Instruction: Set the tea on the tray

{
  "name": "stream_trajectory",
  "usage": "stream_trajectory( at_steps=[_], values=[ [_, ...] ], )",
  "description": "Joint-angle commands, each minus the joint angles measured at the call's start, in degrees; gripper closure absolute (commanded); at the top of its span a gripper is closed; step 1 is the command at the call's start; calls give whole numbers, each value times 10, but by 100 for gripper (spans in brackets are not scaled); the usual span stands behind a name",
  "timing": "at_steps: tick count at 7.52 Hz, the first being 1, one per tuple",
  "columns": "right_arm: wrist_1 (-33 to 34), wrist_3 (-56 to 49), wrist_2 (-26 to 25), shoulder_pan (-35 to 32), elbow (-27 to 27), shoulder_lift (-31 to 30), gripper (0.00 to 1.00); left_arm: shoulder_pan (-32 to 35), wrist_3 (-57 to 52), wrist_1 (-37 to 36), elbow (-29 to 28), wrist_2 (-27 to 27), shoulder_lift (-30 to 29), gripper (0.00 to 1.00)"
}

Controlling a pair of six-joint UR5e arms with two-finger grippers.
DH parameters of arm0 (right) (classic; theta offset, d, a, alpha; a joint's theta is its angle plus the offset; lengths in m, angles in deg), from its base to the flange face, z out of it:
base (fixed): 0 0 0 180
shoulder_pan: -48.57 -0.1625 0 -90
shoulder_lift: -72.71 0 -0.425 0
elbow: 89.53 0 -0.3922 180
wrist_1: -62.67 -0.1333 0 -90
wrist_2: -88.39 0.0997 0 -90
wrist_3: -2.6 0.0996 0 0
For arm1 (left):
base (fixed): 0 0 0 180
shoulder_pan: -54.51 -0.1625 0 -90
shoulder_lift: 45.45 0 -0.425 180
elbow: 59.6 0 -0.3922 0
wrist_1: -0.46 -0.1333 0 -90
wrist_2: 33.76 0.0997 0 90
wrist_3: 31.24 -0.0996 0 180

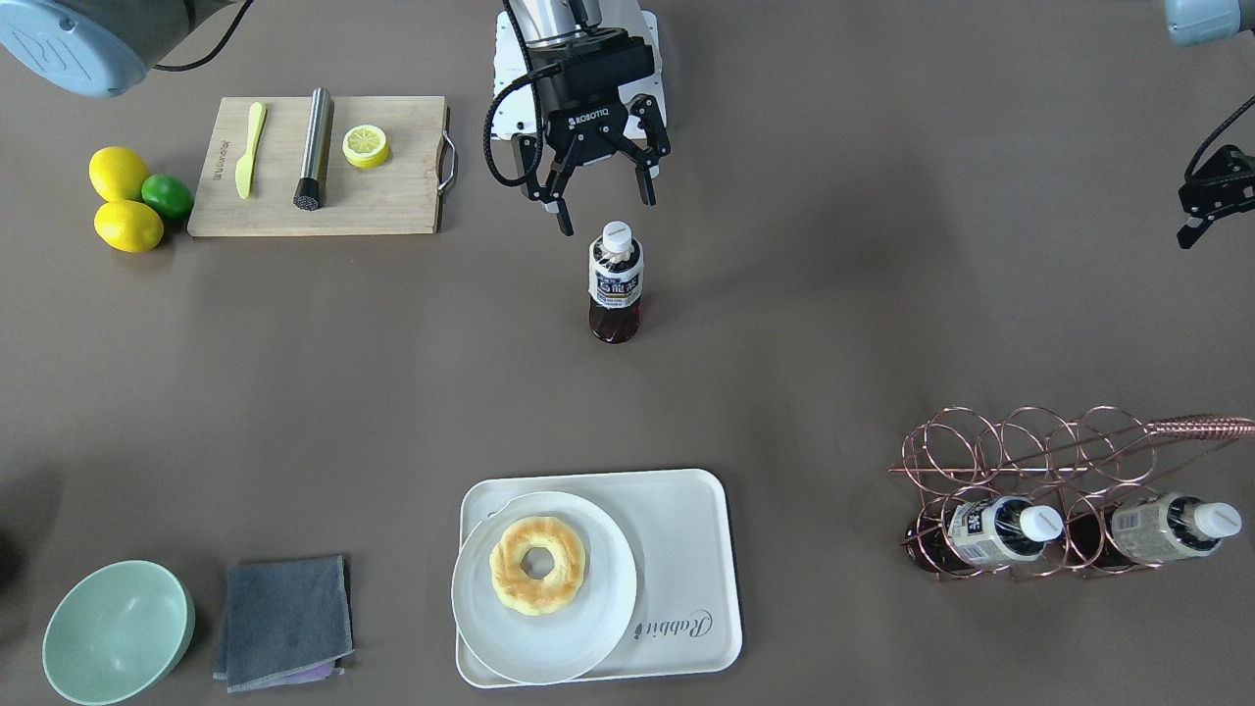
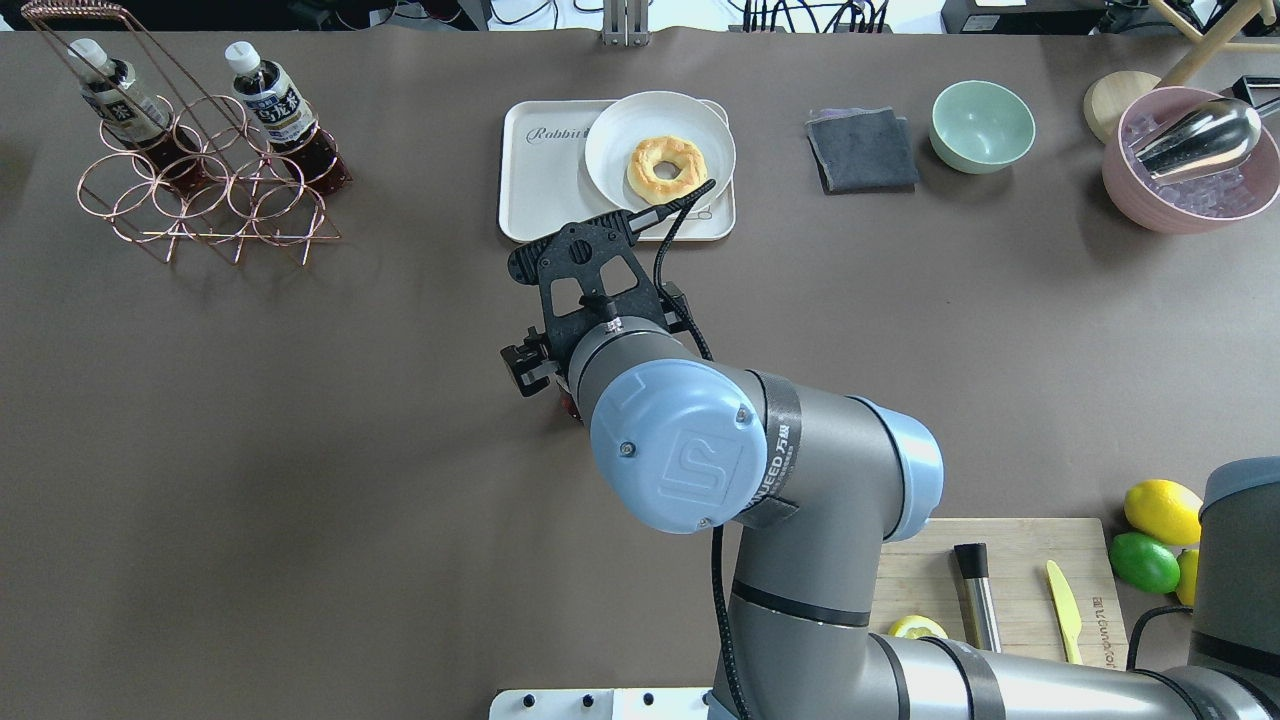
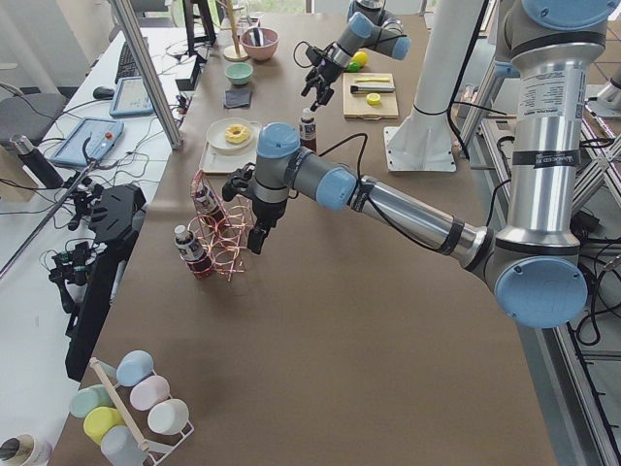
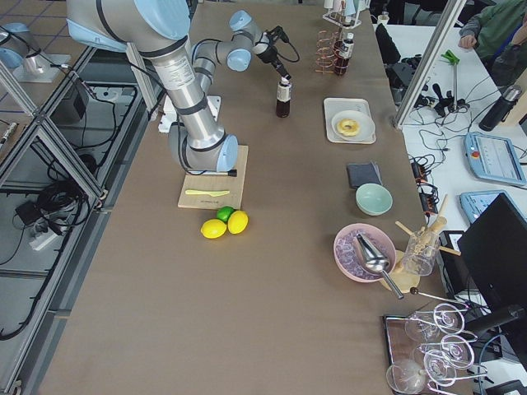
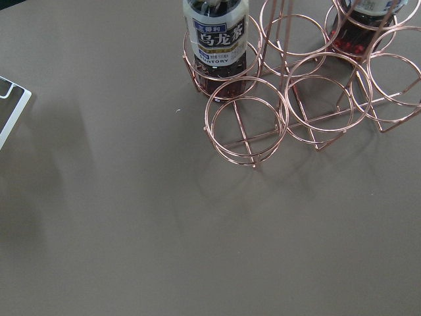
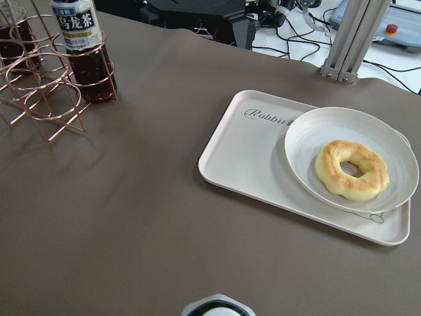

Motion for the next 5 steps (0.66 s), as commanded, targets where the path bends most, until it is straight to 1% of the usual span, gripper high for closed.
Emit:
stream_trajectory(
  at_steps=[1,2,3,5],
  values=[
    [-16,4,-31,11,-33,2,6,5,-2,-1,1,-1,0,0],
    [-41,4,-33,12,-50,1,11,5,-2,0,1,0,0,0],
    [-75,4,-33,12,-66,1,21,5,-2,-1,0,-1,0,0],
    [-79,4,-33,11,-64,1,50,5,-2,-1,0,-1,0,0]
  ],
)
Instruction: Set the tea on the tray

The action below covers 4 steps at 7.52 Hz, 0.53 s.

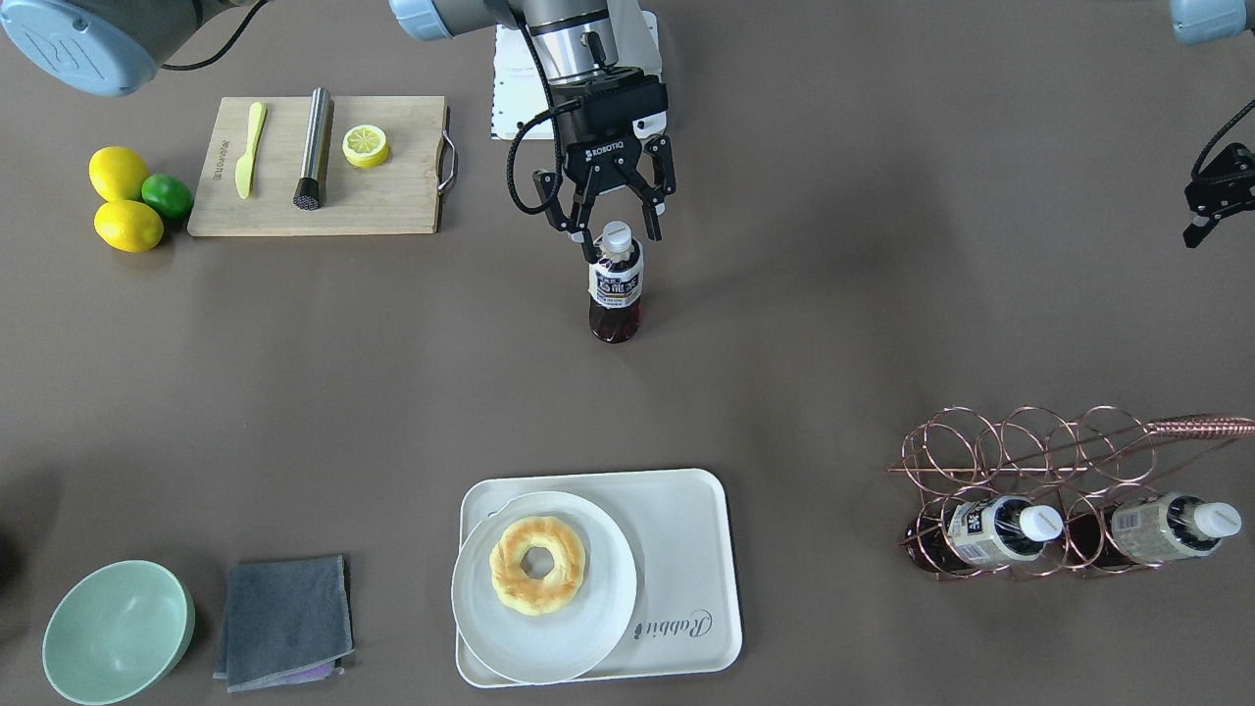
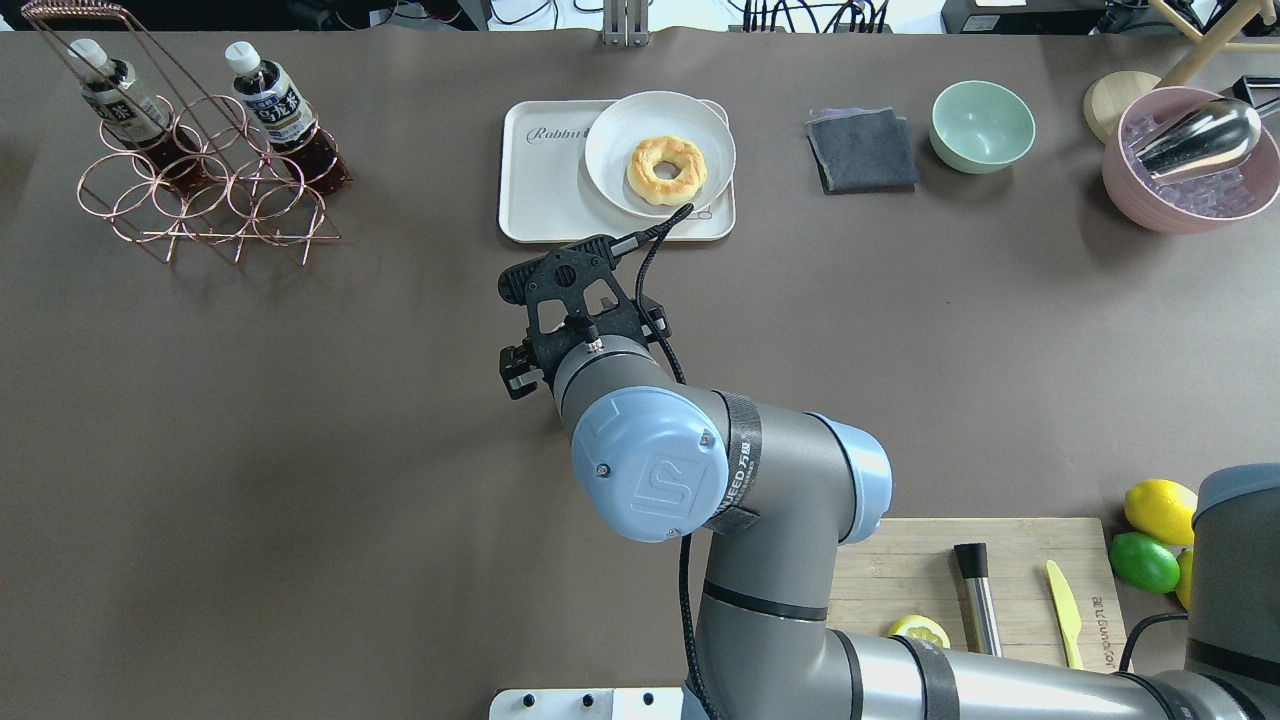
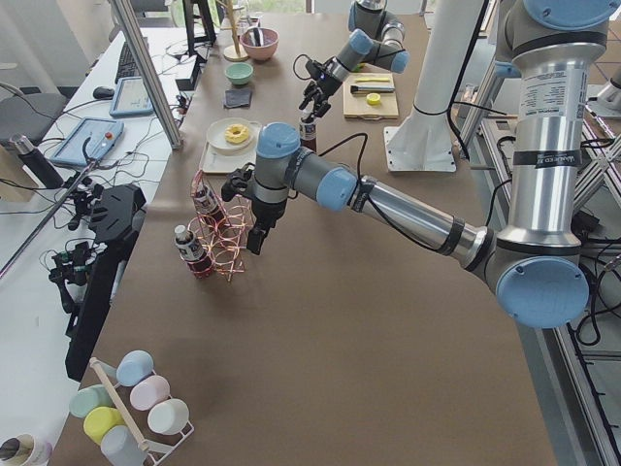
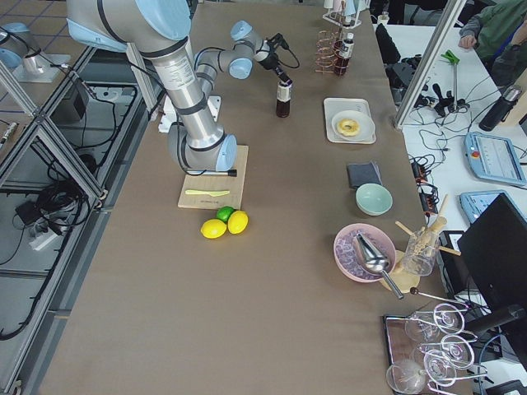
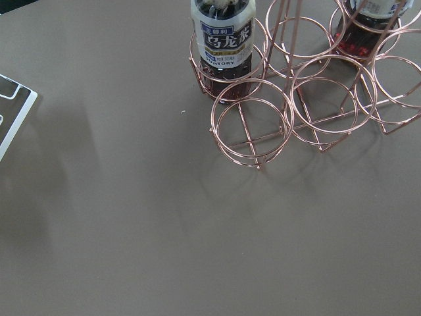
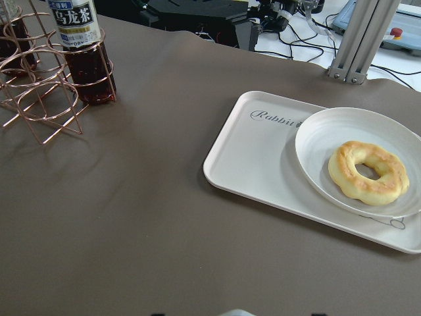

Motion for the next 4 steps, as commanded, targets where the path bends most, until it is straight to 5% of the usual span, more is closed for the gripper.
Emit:
stream_trajectory(
  at_steps=[1,2,4],
  values=[
    [-11,-1,1,-1,-2,0,67,0,1,0,0,0,-1,0],
    [-11,0,1,-1,0,0,95,0,1,0,0,0,-1,0],
    [-11,0,5,-4,13,0,100,0,1,0,1,0,-2,0]
  ],
)
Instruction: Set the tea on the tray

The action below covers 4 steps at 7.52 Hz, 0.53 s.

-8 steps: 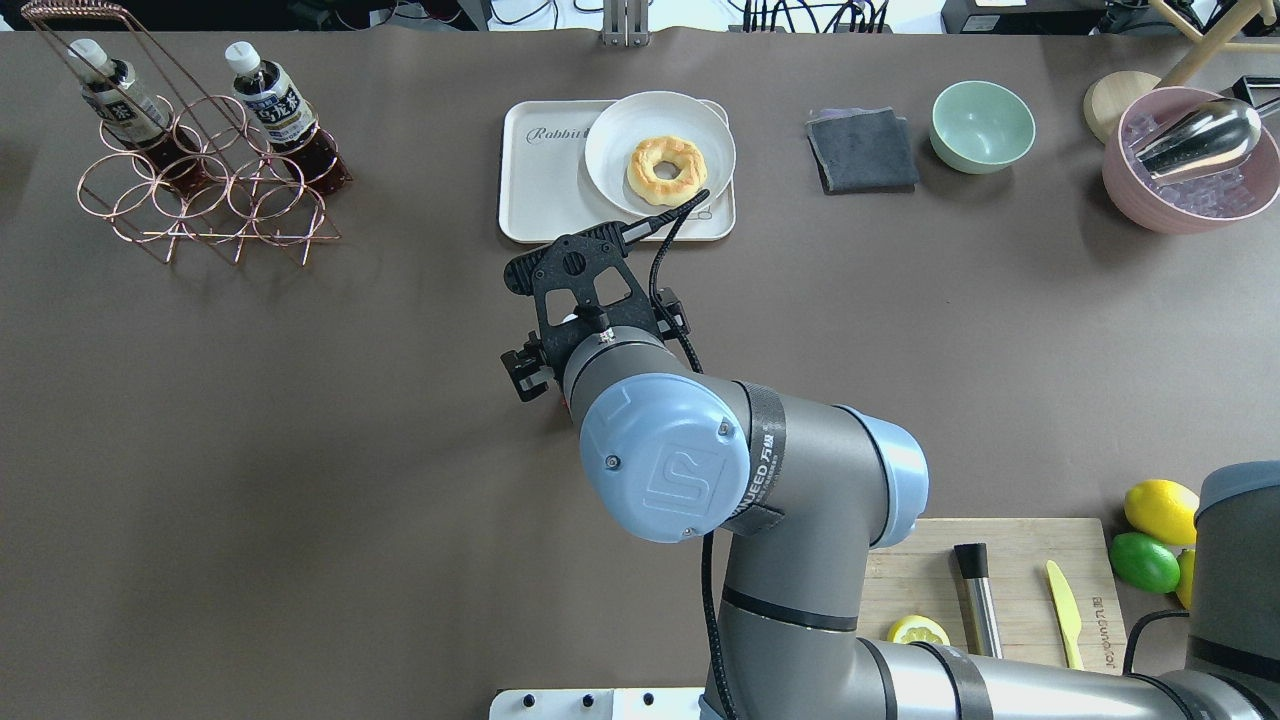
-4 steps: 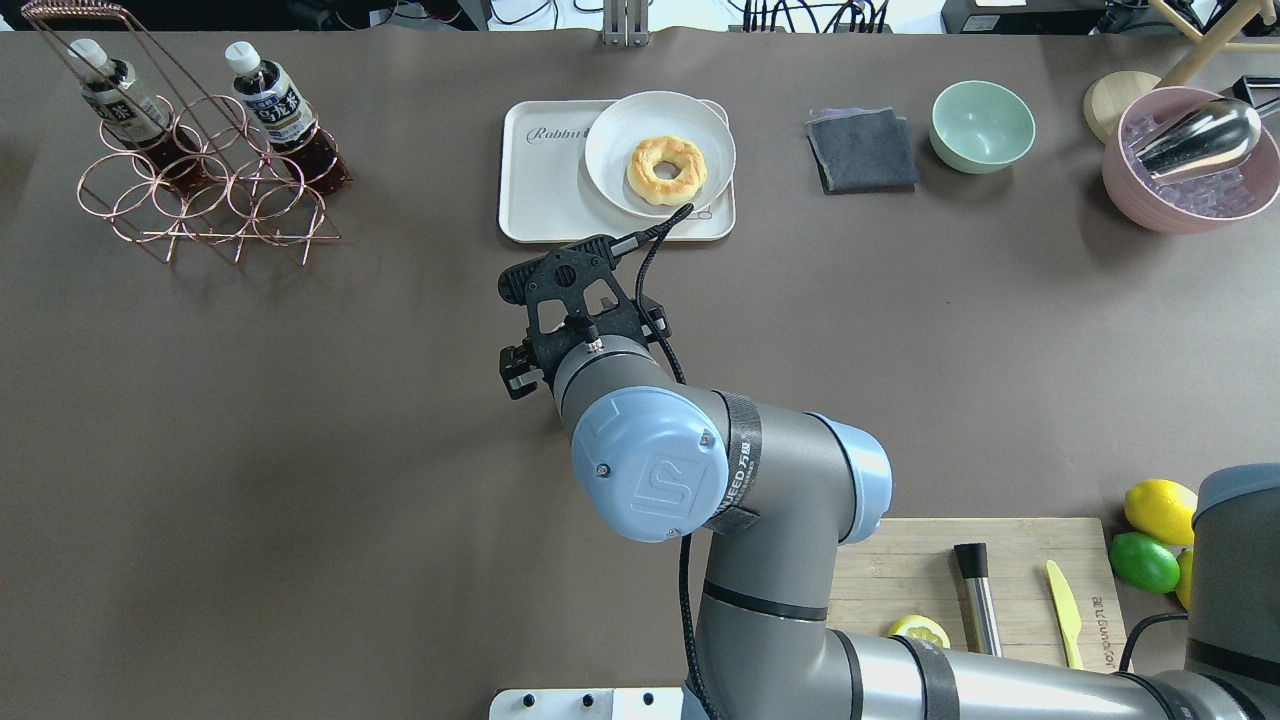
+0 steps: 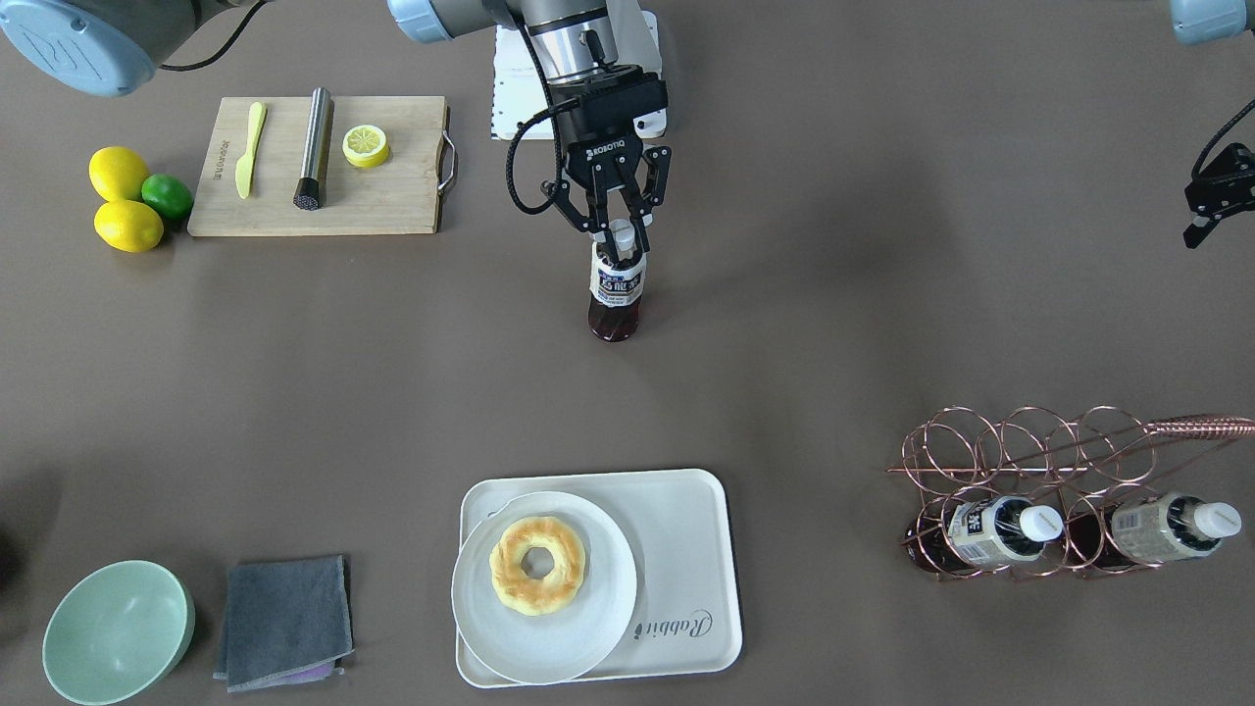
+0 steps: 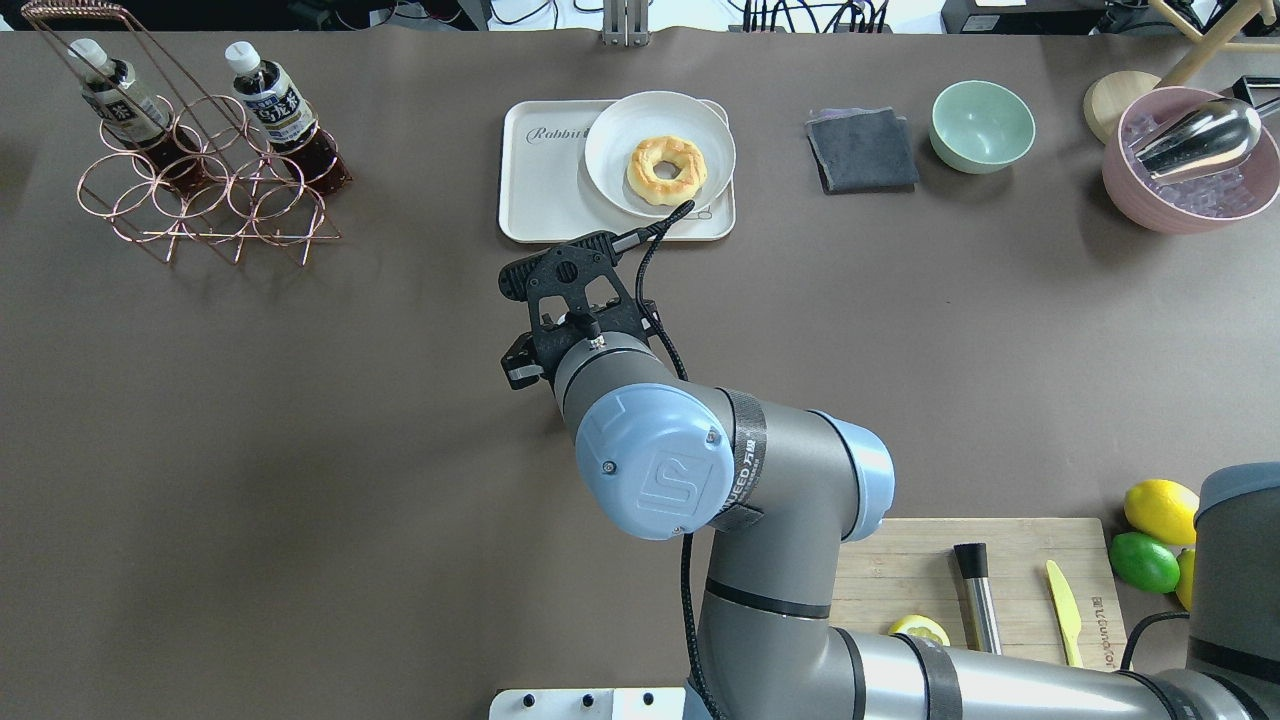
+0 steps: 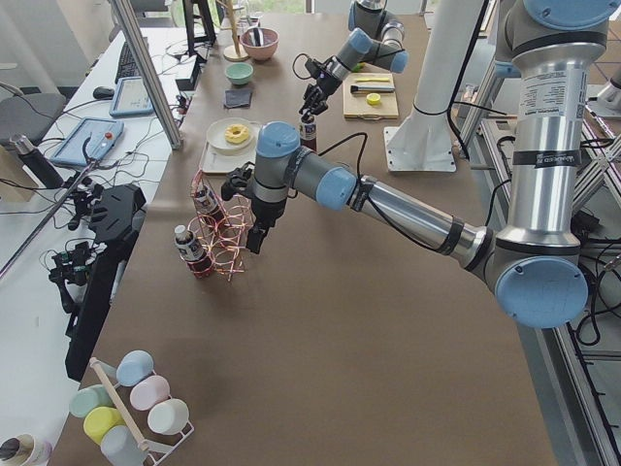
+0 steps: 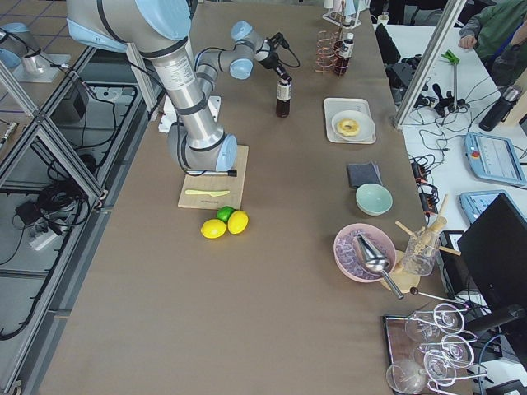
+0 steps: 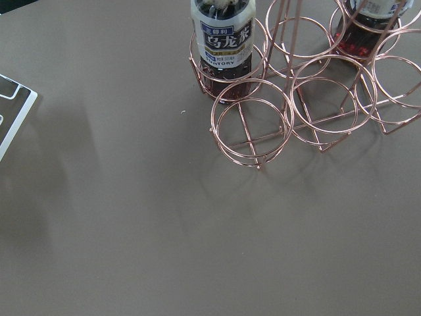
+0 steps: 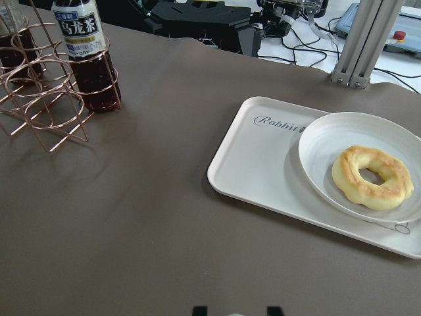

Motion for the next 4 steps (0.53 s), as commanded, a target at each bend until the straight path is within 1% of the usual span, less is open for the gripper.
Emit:
stream_trajectory(
  at_steps=[1,3,4],
  values=[
    [1,0,4,-12,19,4,100,0,0,0,2,0,0,0],
    [2,1,37,-59,18,18,100,5,1,-17,-2,1,1,0],
    [2,6,45,-79,6,28,100,22,0,-82,-3,0,-8,0]
  ],
)
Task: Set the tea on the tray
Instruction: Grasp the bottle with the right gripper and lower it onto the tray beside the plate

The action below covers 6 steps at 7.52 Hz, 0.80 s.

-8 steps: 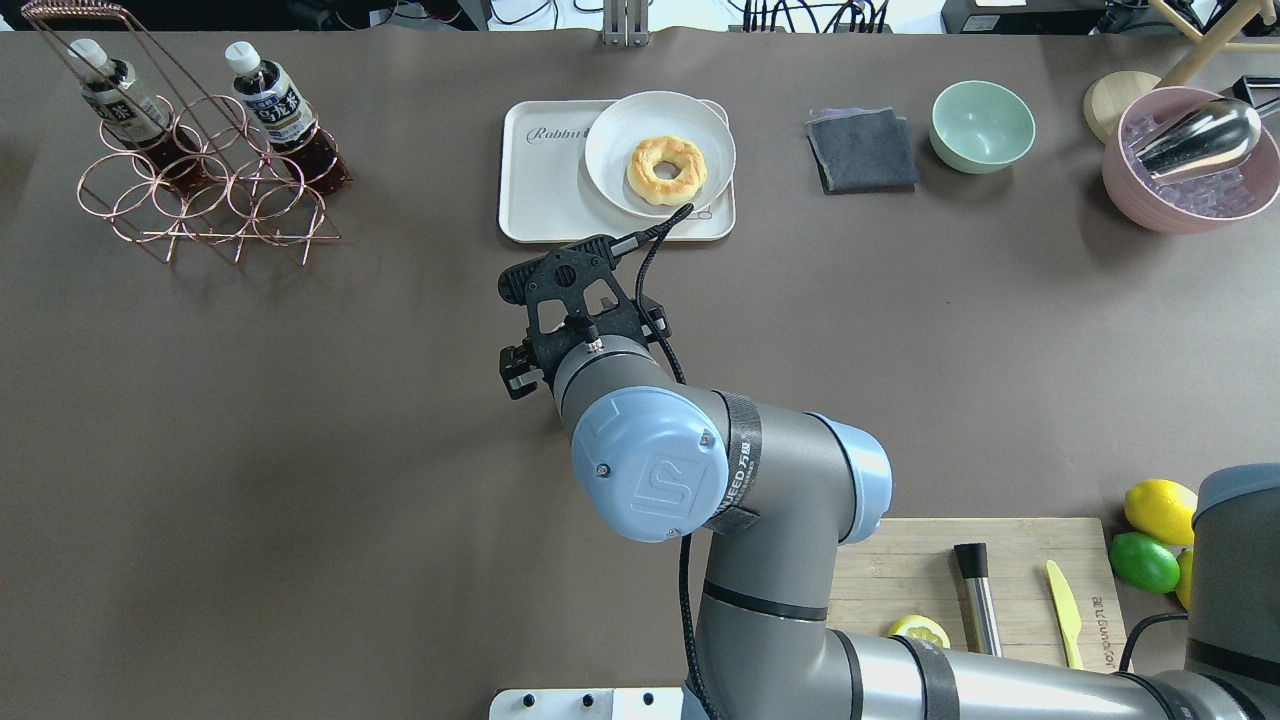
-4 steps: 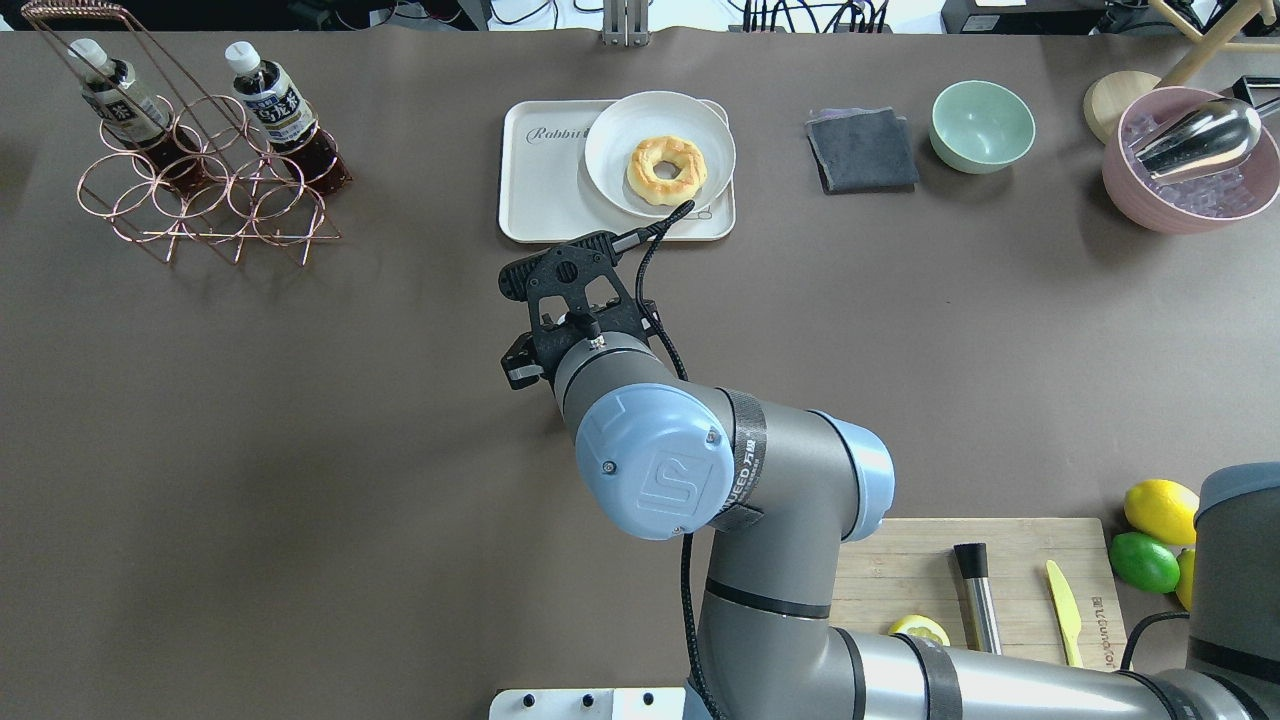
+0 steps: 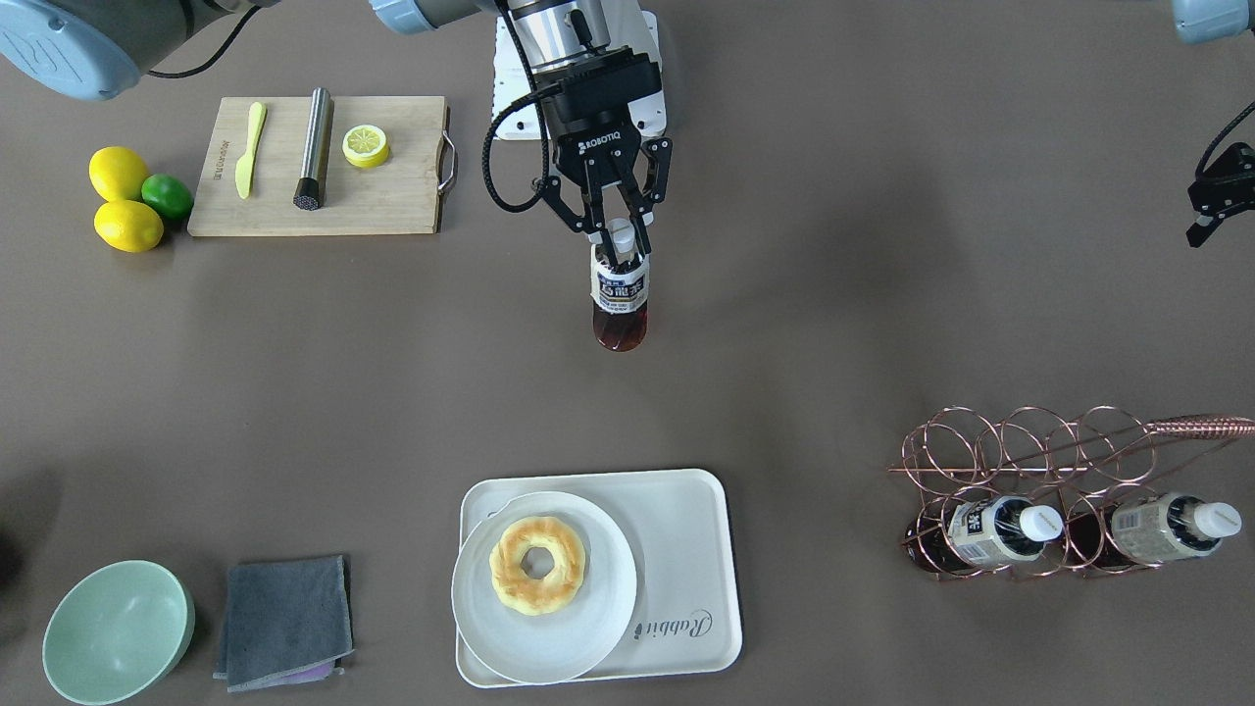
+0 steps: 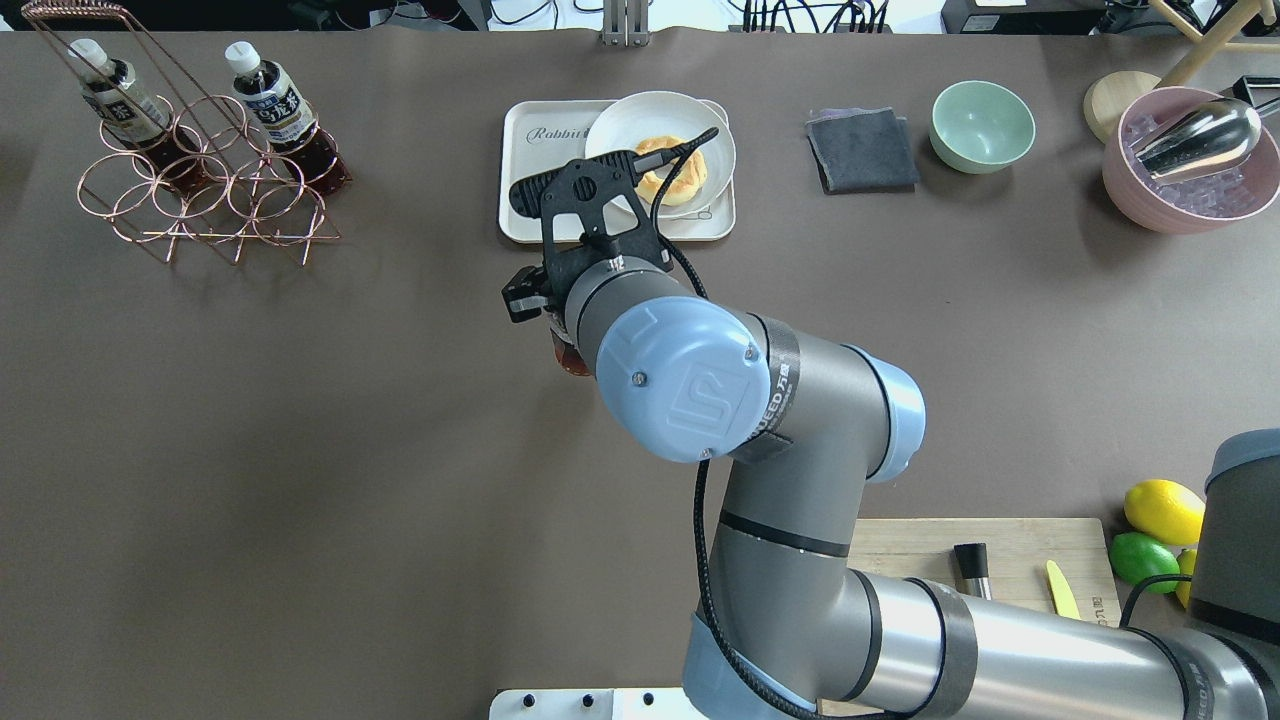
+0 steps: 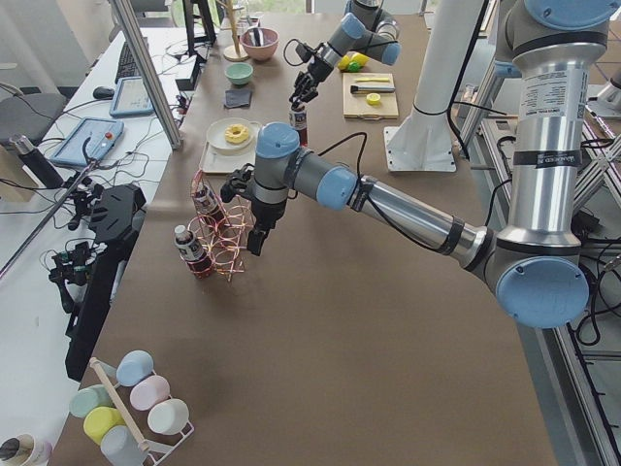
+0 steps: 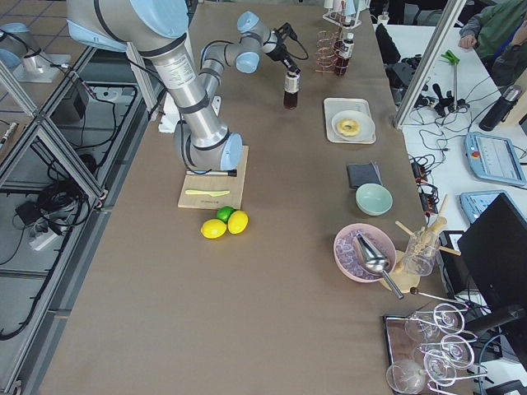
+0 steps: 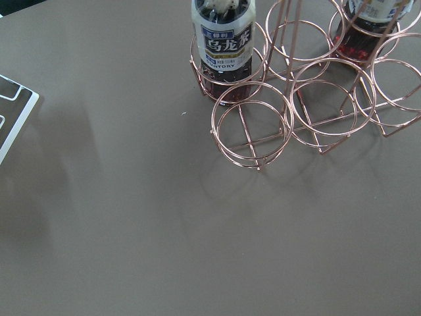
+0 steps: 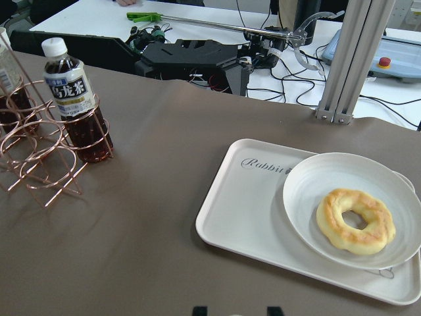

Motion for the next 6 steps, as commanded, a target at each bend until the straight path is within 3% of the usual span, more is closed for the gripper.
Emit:
stream_trajectory(
  at_steps=[1,2,4,6],
  values=[
    [0,12,36,-58,-46,41,100,35,-13,-108,-3,0,-17,0],
    [-3,15,42,-71,-92,72,100,44,-57,-121,-15,0,-12,0],
    [-91,15,59,-96,-208,113,100,76,-116,-126,-70,0,-12,0],
    [-127,15,69,-115,-316,173,100,84,-121,-126,-84,-35,-9,0]
  ],
)
